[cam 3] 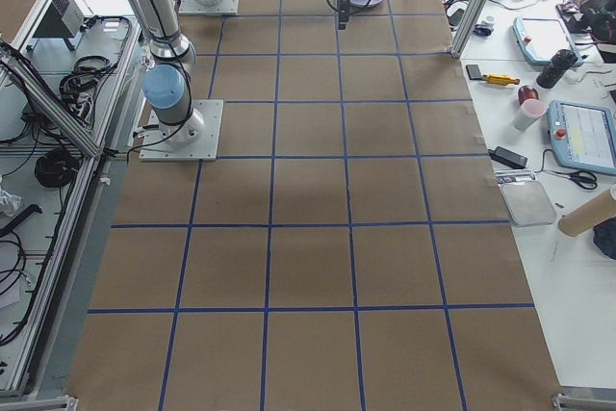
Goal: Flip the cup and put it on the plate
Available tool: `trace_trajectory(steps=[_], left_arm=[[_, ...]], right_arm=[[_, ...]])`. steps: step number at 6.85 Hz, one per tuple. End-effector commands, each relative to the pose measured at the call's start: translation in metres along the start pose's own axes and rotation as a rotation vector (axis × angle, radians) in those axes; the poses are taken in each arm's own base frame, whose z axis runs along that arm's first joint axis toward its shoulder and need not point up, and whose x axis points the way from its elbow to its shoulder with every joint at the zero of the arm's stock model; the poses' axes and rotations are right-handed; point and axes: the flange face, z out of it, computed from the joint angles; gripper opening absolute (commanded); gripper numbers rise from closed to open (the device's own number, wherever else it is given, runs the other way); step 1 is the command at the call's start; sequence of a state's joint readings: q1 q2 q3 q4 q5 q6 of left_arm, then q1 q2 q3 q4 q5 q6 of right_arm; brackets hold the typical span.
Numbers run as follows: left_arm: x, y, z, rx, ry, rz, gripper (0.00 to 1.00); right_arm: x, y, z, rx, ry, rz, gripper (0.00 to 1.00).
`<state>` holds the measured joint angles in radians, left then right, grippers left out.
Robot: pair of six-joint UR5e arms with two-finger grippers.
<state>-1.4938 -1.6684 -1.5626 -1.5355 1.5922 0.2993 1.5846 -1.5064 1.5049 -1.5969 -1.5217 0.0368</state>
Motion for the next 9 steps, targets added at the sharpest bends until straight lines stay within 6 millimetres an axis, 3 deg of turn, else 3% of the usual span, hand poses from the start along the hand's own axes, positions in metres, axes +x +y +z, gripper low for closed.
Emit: trace_trajectory(steps=[1,4,9], left_arm=[[0.021,0.022,-0.032,-0.043,0.024,-0.094,1.0],[0.04,0.024,-0.067,-0.046,0.02,-0.244,1.0],[0.044,0.023,-0.067,-0.04,0.017,-0.246,1.0]], right_arm=[[0.0,0.0,0.0,0.0,0.0,0.0,1.0],[0.0,0.0,0.0,0.0,0.0,0.0,1.0],[0.0,0.0,0.0,0.0,0.0,0.0,1.0]])
